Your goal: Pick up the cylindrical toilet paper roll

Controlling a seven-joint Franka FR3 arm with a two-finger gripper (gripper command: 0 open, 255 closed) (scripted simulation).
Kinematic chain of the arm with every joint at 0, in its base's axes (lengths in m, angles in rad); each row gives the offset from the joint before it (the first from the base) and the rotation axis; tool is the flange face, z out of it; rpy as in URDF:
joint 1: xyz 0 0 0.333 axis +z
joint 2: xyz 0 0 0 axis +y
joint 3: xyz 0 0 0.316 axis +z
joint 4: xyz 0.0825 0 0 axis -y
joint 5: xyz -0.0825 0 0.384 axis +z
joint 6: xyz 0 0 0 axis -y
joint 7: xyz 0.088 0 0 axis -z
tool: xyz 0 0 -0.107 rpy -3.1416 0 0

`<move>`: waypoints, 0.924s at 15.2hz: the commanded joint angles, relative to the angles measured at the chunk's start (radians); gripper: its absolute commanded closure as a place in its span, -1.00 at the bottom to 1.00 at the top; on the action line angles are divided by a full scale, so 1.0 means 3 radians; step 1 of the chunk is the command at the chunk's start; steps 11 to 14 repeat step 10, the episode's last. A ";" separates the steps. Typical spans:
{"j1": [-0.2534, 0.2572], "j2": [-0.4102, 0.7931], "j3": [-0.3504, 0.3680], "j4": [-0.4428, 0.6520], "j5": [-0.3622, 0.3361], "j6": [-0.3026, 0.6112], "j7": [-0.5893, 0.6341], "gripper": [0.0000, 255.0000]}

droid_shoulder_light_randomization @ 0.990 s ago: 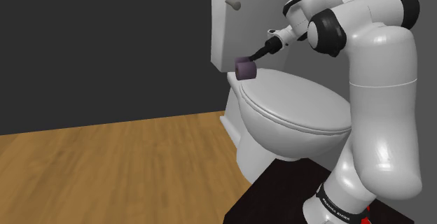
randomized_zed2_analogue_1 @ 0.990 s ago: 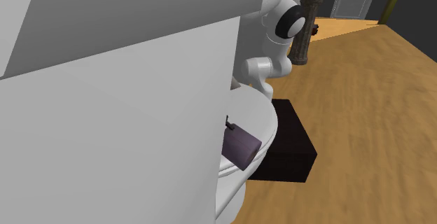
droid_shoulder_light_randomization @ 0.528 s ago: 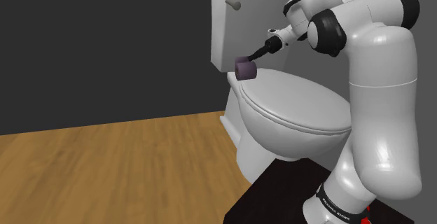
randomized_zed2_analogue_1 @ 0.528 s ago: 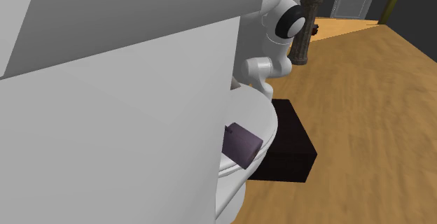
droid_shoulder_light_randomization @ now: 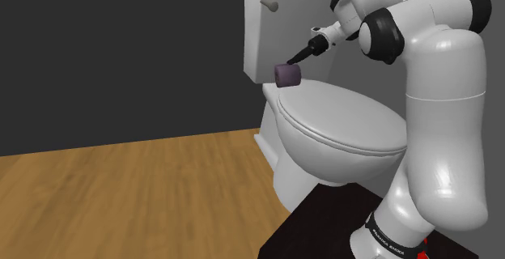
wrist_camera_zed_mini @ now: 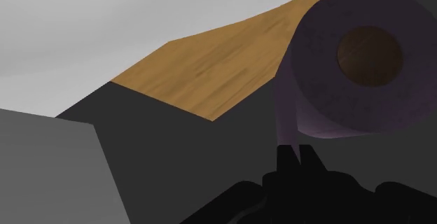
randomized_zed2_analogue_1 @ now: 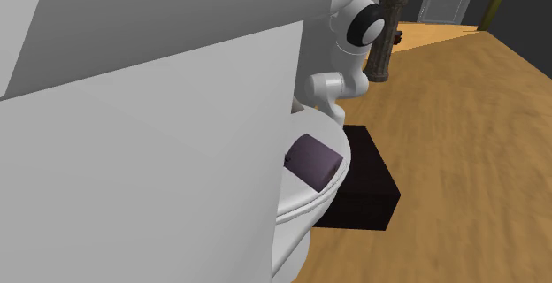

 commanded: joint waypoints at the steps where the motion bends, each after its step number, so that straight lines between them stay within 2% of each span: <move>1: -0.0007 -0.0025 -0.0009 0.0063 -0.0002 -0.0036 0.0067 1.00; 8: -0.0052 -0.0090 -0.0021 0.0297 0.0017 -0.0163 0.0297 1.00; 14: -0.0053 -0.0091 -0.0021 0.0302 0.0018 -0.0166 0.0302 1.00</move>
